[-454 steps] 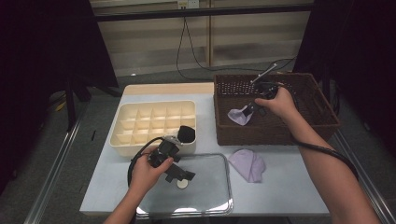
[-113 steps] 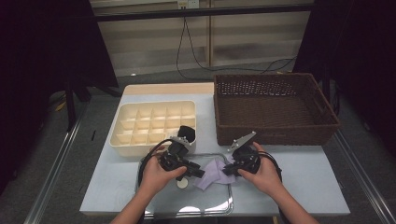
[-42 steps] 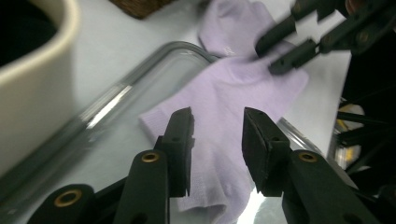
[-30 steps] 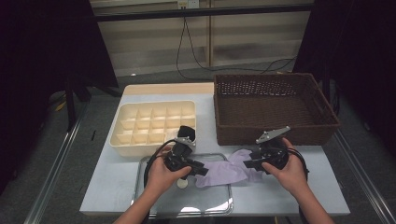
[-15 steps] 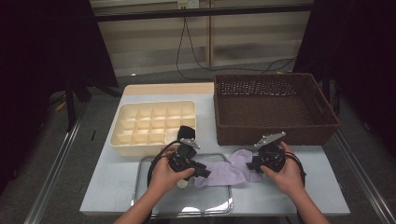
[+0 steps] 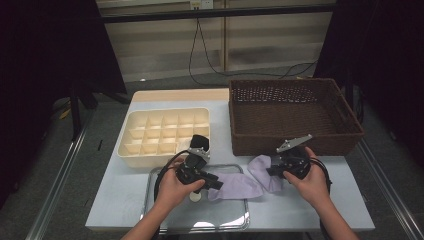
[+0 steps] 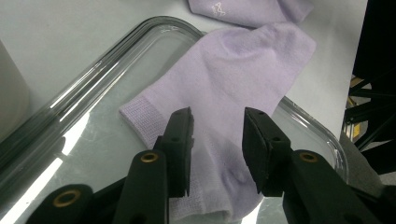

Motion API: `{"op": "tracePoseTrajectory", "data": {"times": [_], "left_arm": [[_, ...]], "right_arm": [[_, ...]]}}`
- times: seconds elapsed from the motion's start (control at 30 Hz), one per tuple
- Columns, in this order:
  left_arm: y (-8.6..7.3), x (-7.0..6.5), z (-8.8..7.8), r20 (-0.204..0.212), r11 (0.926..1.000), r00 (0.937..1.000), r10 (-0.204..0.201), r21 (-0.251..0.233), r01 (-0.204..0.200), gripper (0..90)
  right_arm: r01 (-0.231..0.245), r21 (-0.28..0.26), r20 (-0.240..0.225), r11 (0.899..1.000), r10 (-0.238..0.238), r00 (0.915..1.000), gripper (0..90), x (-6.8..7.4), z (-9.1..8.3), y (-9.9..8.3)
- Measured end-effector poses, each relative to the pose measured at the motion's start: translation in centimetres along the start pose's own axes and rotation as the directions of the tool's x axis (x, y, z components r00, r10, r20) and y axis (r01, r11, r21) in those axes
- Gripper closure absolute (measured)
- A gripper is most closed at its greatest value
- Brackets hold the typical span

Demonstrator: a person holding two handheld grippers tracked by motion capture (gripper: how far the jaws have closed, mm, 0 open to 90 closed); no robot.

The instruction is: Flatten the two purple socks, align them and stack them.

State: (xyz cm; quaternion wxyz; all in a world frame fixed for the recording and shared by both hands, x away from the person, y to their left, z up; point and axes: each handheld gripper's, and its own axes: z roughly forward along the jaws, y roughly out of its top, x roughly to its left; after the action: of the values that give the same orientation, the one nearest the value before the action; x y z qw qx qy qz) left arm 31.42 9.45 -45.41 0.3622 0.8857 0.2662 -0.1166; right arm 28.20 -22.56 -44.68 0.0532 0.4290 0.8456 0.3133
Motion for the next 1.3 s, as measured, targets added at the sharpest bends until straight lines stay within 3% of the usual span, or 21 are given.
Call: {"op": "tracePoseTrajectory", "data": {"times": [0.07,0.1,0.13,0.2,0.27,0.37,0.53,0.6,0.63,0.67,0.8,0.83,0.87,0.9,0.97,1.07,1.27,1.3], "left_arm": [[0.1,-0.1,0.1,0.01,0.9999,0.9999,0.001,-0.012,-0.001,63.0],[0.1,-0.2,0.1,0.003,1.0,1.0,0.004,-0.007,-0.004,62.8],[0.1,-0.2,0.1,0.01,0.9999,0.9999,0.0,-0.014,0.0,62.5],[0.1,-0.3,0.1,0.006,1.0,1.0,-0.002,-0.009,0.002,62.1],[0.1,-0.2,0.1,0.005,1.0,1.0,0.006,-0.003,-0.006,61.9],[0.3,-0.3,0.3,0.018,0.9999,0.9998,0.009,-0.005,-0.009,61.1],[0.5,-0.6,0.6,0.016,0.9998,0.9997,0.02,0.001,-0.02,60.5],[0.6,-0.4,0.7,0.029,0.9997,0.9993,0.023,-0.002,-0.023,60.3],[0.6,-0.4,0.7,0.016,0.9996,0.9995,0.026,0.009,-0.026,59.9],[0.5,-0.5,0.8,0.016,1.0,0.9998,0.009,-0.003,-0.009,59.2],[0.7,-0.5,0.7,0.029,0.9996,0.9992,0.027,0.001,-0.027,58.8],[0.6,-0.6,0.8,0.025,0.9997,0.9995,0.021,-0.008,-0.021,58.8],[0.6,-0.7,0.8,0.001,0.9996,0.9997,0.026,0.007,-0.026,58.6],[0.5,-0.6,0.8,0.014,0.9996,0.9996,0.026,0.011,-0.026,58.4],[0.4,-0.6,0.9,0.013,0.9998,0.9997,0.02,-0.002,-0.02,58.1],[0.5,-0.6,0.8,0.014,0.9995,0.9995,0.03,0.005,-0.03,57.9],[0.6,-0.6,0.8,0.024,0.9994,0.9992,0.033,0.002,-0.033,57.7],[0.6,-0.7,0.8,0.009,0.9994,0.9994,0.034,0.009,-0.034,57.8]], "right_arm": [[0.001,0.006,0.002,1.0,-0.001,1.0,85.5,-0.1,0.1,-0.2],[-0.006,-0.005,0.011,1.0,0.006,0.9999,80.1,-0.2,0.1,-0.3],[-0.018,-0.016,0.035,1.0,0.019,0.9992,72.1,-0.3,0.0,-0.4],[-0.022,0.006,0.083,1.0,0.021,0.9964,73.4,-0.4,-0.4,-0.4],[-0.03,-0.025,0.062,0.999,0.032,0.9976,70.6,-0.4,-0.7,-0.5],[-0.03,-0.018,0.072,0.999,0.031,0.9969,62.4,0.0,-0.7,-0.7],[-0.013,-0.01,0.062,1.0,0.014,0.998,58.2,0.6,-0.2,-0.9],[-0.01,-0.01,0.068,1.0,0.01,0.9976,50.3,0.9,0.2,-0.7],[-0.006,-0.004,0.071,1.0,0.006,0.9975,45.8,1.1,0.5,-0.6],[-0.009,0.003,0.069,1.0,0.009,0.9976,41.4,1.2,0.9,-0.5],[0.042,0.068,0.15,0.997,-0.052,0.9874,29.3,1.8,2.4,-0.6],[0.032,0.053,0.157,0.998,-0.04,0.9868,29.2,1.9,2.5,-0.6],[0.036,0.051,0.159,0.998,-0.044,0.9864,30.4,1.9,2.5,-0.6],[0.043,0.054,0.15,0.998,-0.051,0.9873,36.3,1.8,2.4,-0.6],[0.023,0.04,0.121,0.999,-0.028,0.9922,63.2,1.5,2.0,-0.6],[0.005,0.026,0.112,1.0,-0.008,0.9937,76.8,1.0,1.7,-0.9],[-0.003,0.022,0.09,1.0,0.001,0.9959,82.9,0.8,1.2,-0.9],[-0.006,0.016,0.083,1.0,0.005,0.9966,83.1,0.7,1.1,-0.9]]}}
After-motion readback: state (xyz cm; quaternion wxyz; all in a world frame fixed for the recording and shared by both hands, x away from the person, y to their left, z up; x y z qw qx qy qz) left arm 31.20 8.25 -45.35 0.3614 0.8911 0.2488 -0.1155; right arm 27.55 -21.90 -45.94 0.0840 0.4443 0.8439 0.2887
